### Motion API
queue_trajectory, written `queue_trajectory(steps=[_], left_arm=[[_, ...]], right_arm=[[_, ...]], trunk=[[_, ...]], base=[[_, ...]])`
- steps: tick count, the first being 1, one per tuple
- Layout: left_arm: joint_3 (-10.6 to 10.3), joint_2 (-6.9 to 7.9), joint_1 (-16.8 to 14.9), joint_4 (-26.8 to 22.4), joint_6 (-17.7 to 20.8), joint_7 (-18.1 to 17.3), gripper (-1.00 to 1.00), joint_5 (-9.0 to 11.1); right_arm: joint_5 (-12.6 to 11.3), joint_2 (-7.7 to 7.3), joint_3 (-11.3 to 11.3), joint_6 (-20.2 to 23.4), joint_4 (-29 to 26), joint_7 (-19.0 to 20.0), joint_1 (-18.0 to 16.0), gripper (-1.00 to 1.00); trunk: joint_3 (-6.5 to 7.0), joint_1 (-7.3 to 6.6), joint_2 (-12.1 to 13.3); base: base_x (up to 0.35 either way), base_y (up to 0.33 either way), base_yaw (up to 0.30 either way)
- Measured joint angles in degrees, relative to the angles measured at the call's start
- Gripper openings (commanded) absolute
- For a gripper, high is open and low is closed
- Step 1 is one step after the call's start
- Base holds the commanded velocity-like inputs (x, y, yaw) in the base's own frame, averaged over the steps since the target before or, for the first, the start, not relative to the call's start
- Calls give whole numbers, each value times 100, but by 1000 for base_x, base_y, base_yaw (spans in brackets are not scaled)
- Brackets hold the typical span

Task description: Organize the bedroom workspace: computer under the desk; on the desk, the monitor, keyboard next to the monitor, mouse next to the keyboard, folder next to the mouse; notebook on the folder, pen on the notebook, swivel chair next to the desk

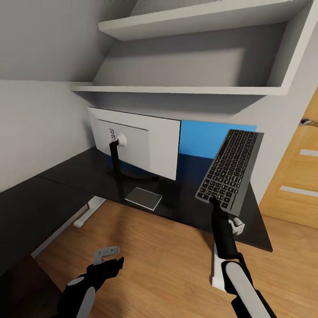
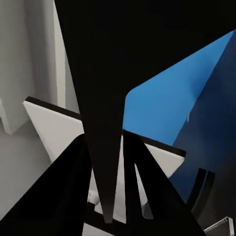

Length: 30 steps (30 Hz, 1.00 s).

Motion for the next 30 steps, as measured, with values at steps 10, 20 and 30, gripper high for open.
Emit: queue_trajectory(steps=[10, 20, 30], left_arm=[[-1, 0, -1, 18, 0, 8, 100, -2], [-8, -5, 0, 318, -7, 8, 100, -7], [0, 17, 0, 1092, -729, -11, 100, -10]], right_arm=[[75, -22, 5, 563, -248, -1306, 87, -100], [81, -44, -149, 1190, -260, -2475, 81, -100], [-58, -36, -429, 1358, -231, -2863, -11, -100]], trunk=[[179, -220, 402], [359, -439, 803], [539, -659, 1204]], base=[[0, 0, 0], [0, 0, 0], [0, 0, 0]])
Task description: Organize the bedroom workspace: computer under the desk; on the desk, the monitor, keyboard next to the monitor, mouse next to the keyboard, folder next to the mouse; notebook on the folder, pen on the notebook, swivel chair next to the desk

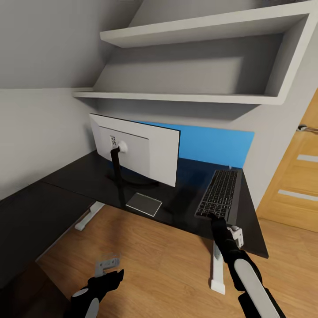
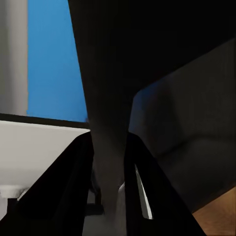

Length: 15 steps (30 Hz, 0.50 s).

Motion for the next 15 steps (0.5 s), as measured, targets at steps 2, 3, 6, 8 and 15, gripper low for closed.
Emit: queue_trajectory(steps=[2, 3, 6, 8, 15], left_arm=[[4, 85, 0, 639, -589, -16, 100, -6], [5, 128, 0, 962, -939, -27, 100, -9], [4, 182, -1, 1685, -1818, -44, 100, -11], [1, 202, -1, 2074, -2325, -48, 100, -7], [1, 341, -1, 2437, -2715, -50, 100, 10]], right_arm=[[-122, 1, -7, 113, 15, -380, -279, -100], [-202, 1, -8, 168, 20, -641, -475, -100], [-456, 3, -9, 253, 30, -1309, -1007, -100], [-684, -8, -22, 278, 75, -1771, -1455, -100], [-1027, -34, -378, 284, 21, -2591, -2010, -100]], trunk=[[36, -44, 81], [54, -66, 121], [109, -132, 241], [145, -176, 321], [270, -330, 602]], base=[[0, 0, 0], [0, 0, 0], [0, 0, 0], [0, 0, 0], [0, 0, 0]])
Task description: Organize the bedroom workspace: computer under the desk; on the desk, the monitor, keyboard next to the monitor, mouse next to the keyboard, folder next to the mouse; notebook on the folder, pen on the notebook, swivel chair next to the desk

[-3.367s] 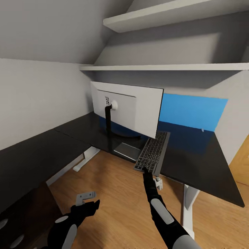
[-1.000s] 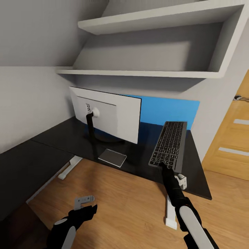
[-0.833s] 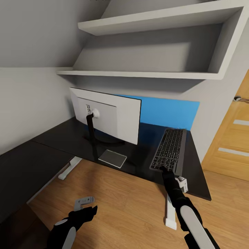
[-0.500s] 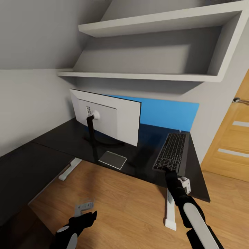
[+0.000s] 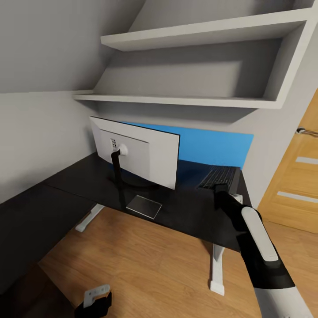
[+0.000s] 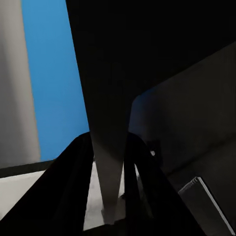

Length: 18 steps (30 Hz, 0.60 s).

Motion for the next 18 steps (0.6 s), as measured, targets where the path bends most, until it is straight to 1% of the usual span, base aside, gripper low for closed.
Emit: queue_trajectory(steps=[4, 7, 12, 18], left_arm=[[-6, 20, -1, 109, -31, -1, 100, -4], [-8, 23, 0, 154, -32, 5, 100, 2], [-22, 19, 0, 379, -31, 17, 100, -4], [-35, 9, -1, 454, -31, 16, 100, -11]], right_arm=[[-67, -25, -197, 8, -28, -32, 35, -100], [-48, -26, -260, -13, -37, 102, 160, -100], [99, -101, -294, -21, -50, 267, 222, -100], [117, -167, -292, 0, -53, 299, 239, -100]], trunk=[[72, -88, 161], [126, -154, 281], [216, -264, 482], [324, -396, 722]], base=[[0, 0, 0], [0, 0, 0], [0, 0, 0], [0, 0, 0]])
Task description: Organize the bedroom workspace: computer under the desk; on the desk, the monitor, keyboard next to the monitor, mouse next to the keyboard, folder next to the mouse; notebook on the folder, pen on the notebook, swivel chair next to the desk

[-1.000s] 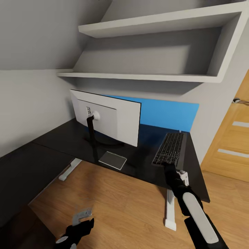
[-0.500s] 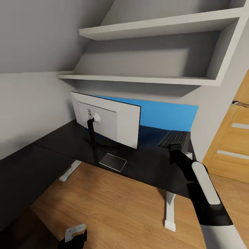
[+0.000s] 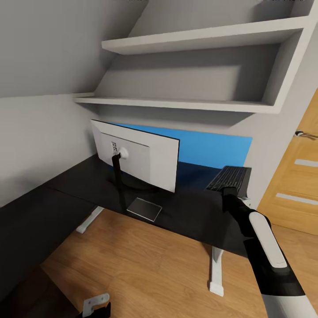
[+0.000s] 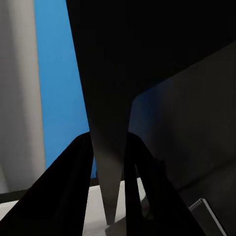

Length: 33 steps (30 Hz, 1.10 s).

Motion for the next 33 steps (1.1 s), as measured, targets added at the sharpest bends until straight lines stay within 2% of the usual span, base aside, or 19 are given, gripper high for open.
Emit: queue_trajectory(steps=[9, 13, 16, 19, 23, 27, 33], left_arm=[[2, -2, 0, 14, 0, -2, 100, -1], [2, -2, 0, 15, 0, 1, 100, 3], [2, -2, 0, 15, 0, 10, 100, 3], [2, -6, 0, 18, 0, 13, 100, 1], [2, -10, 0, 23, 0, 16, 100, 5], [2, -10, 0, 24, 0, 17, 100, 7], [2, -11, 0, 24, 0, 14, 100, 7]], right_arm=[[-14, -54, 14, 108, -1, 12, 5, -100], [-59, -94, -42, 581, 0, 27, 7, -100], [-65, -101, -271, 1044, 0, 52, 11, -100], [-127, -86, -592, 1718, -2, 251, 12, -100], [-228, -87, -781, 2259, -3, 791, 12, -100], [-222, -99, -835, 2448, -1, 1107, 14, -100], [-206, -109, -854, 2514, 0, 1211, 40, -100]], trunk=[[162, -198, 361], [234, -286, 522], [288, -352, 642], [342, -418, 762], [414, -506, 923], [486, -594, 1084], [593, -725, 1325]], base=[[0, 0, 0], [0, 0, 0], [0, 0, 0], [0, 0, 0], [0, 0, 0], [0, 0, 0], [0, 0, 0]])
